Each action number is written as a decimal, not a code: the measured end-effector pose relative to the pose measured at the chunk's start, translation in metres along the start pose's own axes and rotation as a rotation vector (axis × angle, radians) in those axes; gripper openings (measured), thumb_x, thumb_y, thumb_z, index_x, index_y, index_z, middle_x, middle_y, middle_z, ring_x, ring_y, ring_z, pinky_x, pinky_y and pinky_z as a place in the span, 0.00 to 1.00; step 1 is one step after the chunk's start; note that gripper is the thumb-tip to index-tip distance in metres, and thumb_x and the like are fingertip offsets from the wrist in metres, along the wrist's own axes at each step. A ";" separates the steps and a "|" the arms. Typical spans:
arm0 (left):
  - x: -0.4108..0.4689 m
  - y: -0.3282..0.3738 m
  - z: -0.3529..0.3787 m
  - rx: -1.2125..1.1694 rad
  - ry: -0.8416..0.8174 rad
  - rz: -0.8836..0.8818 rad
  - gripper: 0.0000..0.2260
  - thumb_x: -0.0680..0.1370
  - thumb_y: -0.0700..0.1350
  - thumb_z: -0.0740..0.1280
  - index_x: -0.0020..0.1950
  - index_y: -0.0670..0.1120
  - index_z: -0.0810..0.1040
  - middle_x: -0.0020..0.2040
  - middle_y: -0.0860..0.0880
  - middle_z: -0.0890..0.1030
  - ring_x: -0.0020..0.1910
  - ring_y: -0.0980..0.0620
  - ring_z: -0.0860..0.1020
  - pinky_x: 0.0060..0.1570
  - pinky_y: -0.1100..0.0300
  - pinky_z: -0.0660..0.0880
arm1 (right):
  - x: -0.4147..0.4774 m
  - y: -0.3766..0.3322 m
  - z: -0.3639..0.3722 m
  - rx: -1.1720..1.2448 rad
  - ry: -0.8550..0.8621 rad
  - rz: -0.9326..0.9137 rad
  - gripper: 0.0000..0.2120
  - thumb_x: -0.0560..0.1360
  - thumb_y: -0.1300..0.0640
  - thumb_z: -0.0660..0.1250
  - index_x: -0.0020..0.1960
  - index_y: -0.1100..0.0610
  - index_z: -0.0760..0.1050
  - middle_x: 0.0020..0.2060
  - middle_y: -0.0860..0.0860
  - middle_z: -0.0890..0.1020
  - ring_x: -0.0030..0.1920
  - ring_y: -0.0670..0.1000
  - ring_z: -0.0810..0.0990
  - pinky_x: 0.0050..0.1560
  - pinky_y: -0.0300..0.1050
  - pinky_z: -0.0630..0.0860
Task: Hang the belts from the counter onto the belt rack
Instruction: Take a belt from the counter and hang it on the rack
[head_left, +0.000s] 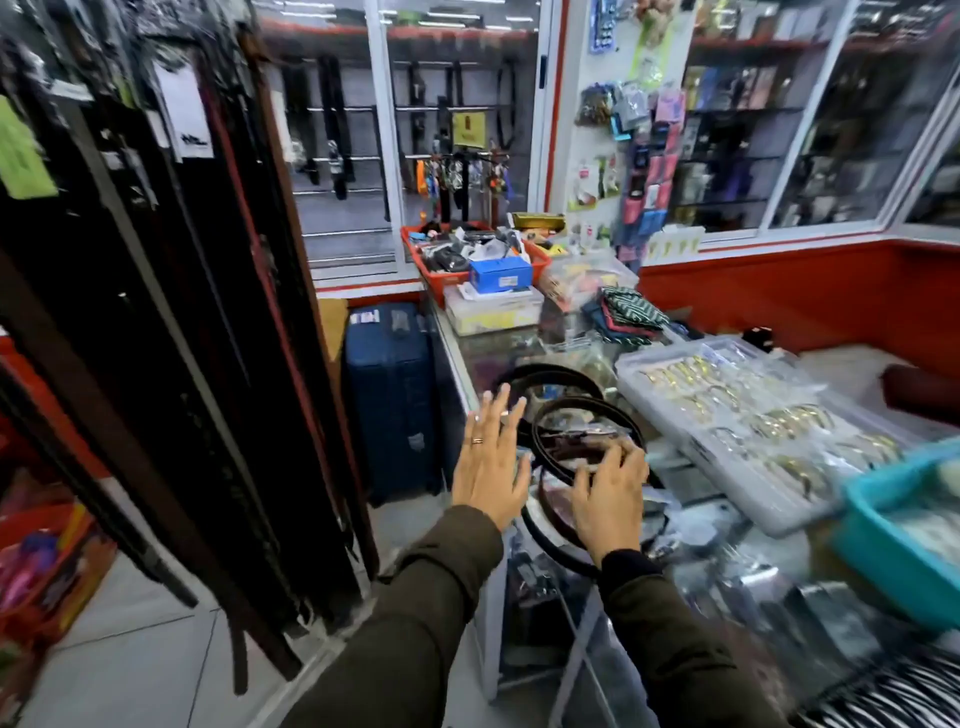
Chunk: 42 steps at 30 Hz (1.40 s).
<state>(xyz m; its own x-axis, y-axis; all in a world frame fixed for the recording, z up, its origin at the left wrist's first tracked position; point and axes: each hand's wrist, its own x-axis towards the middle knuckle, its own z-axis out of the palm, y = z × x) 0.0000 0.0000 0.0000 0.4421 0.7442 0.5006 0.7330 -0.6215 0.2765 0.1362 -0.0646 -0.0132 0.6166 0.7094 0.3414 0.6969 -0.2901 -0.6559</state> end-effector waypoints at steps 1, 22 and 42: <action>0.002 0.005 0.006 -0.002 -0.076 0.029 0.28 0.84 0.49 0.55 0.83 0.48 0.50 0.84 0.48 0.47 0.83 0.46 0.44 0.81 0.49 0.42 | 0.000 0.003 0.000 0.108 -0.019 0.124 0.14 0.77 0.60 0.63 0.61 0.64 0.70 0.64 0.63 0.69 0.66 0.63 0.67 0.69 0.53 0.63; 0.048 0.079 0.056 0.161 -0.695 0.069 0.17 0.82 0.35 0.60 0.70 0.40 0.75 0.65 0.37 0.77 0.66 0.36 0.76 0.63 0.44 0.75 | 0.025 0.036 0.001 1.149 -0.011 1.000 0.19 0.79 0.75 0.50 0.67 0.66 0.68 0.55 0.62 0.76 0.57 0.60 0.78 0.69 0.58 0.71; 0.032 0.023 -0.048 -0.439 0.075 -0.164 0.16 0.83 0.41 0.63 0.70 0.43 0.78 0.63 0.42 0.82 0.61 0.43 0.81 0.63 0.51 0.76 | 0.037 -0.061 -0.014 1.345 -0.293 0.428 0.21 0.78 0.65 0.66 0.70 0.68 0.71 0.61 0.64 0.80 0.62 0.61 0.80 0.58 0.48 0.80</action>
<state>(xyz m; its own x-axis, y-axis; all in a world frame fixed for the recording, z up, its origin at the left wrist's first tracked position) 0.0069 -0.0020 0.0617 0.2882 0.8314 0.4750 0.4947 -0.5541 0.6696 0.1212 -0.0299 0.0492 0.4745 0.8766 -0.0796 -0.4883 0.1869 -0.8525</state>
